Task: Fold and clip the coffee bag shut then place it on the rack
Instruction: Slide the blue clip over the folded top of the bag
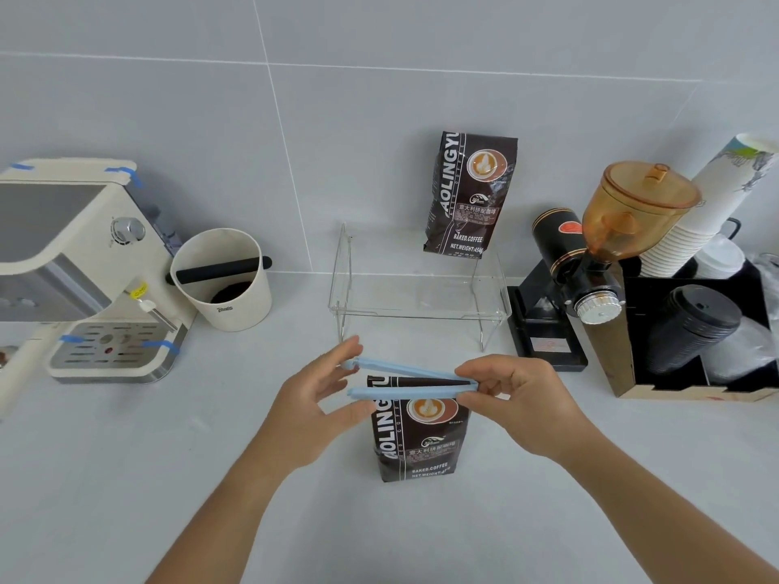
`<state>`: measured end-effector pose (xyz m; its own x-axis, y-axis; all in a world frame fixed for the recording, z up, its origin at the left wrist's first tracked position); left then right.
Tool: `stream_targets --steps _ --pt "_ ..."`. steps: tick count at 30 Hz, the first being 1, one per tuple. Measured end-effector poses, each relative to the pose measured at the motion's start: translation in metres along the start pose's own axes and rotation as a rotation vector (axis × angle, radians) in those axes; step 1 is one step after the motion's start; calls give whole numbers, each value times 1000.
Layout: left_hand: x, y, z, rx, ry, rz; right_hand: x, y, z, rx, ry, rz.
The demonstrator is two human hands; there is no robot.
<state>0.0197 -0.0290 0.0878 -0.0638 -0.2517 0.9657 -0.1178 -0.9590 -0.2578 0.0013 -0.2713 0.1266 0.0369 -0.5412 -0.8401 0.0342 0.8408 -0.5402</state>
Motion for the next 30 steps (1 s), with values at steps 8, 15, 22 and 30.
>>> stream_targets --steps 8,15,22,30 --pt "17 -1 5 16 54 122 -4 -1 -1 -28 -43 -48" --pt "12 7 3 4 17 58 4 -5 -4 2 -51 15" --pt "9 4 4 11 7 23 5 -1 0 9 -65 47" --pt "2 3 2 -18 -52 -51 7 5 2 2 -48 -32"
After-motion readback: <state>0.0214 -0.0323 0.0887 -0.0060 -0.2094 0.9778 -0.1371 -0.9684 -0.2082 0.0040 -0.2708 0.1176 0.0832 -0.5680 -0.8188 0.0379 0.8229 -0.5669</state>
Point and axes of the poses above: each hand's wrist, its own z-axis towards the middle knuckle, its own y-axis out of the palm, x = y × z, the point moved 9 cm from there along z, towards the middle knuckle, and after that the axes turned 6 degrees about x, right-handed, at the moved point
